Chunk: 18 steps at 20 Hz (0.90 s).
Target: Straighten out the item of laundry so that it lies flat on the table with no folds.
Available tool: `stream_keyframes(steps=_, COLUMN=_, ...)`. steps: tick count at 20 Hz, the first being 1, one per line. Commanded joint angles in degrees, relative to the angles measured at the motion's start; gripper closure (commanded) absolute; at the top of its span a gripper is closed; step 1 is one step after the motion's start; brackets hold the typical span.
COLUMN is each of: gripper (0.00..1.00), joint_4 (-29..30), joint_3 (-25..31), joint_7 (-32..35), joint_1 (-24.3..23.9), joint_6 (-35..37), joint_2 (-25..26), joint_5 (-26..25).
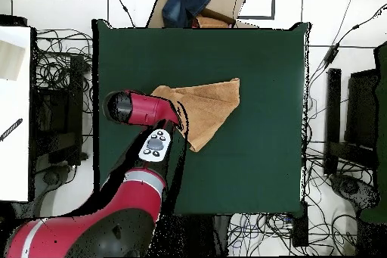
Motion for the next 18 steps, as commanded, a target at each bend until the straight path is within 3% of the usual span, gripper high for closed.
stream_keyframes(steps=1, gripper=0.00, joint_4=2.84, joint_3=3.95, joint_7=8.56, joint_1=-1.10, joint_6=5.66, joint_2=-0.02, joint_5=-1.37)
stream_keyframes(steps=6, gripper=0.00, joint_4=1.91, joint_3=2.95, joint_7=8.89, joint_1=-0.88, joint_6=8.66, joint_2=-0.92, joint_5=-1.35)
stream_keyframes(steps=18, gripper=0.00, joint_4=-4.21, joint_3=2.73, joint_7=9.04, joint_1=-1.51, joint_6=9.35, joint_2=3.66, joint_5=-1.39)
